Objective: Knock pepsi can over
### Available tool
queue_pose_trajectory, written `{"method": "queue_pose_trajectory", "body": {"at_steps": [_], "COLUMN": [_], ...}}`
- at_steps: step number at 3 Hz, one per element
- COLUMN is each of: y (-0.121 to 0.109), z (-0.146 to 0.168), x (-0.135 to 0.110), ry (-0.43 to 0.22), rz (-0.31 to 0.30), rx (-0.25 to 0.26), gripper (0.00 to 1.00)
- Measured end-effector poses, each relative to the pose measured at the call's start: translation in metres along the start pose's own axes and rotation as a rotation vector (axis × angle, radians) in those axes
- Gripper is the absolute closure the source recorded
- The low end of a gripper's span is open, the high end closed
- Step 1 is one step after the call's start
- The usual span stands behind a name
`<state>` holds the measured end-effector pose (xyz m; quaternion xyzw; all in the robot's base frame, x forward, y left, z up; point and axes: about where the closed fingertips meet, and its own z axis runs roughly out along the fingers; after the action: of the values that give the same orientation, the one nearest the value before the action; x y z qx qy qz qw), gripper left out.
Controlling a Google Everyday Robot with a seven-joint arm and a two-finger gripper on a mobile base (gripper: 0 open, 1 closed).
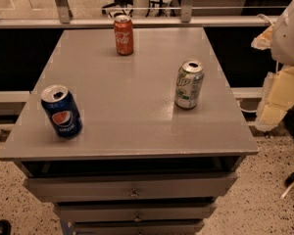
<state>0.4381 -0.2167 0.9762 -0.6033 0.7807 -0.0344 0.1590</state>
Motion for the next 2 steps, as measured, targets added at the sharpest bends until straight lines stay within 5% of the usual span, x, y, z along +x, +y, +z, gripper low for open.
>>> {"method": "queue_pose_trajectory", "body": {"at_steps": [1, 2], "y": [0.0, 0.002], "z": [0.0, 0.024], "x": [0.0, -0.047], "ry": [0.0, -0.07], "rz": [0.0, -0.015], "rx": [0.0, -0.004], "gripper": [0.0, 0.0]}}
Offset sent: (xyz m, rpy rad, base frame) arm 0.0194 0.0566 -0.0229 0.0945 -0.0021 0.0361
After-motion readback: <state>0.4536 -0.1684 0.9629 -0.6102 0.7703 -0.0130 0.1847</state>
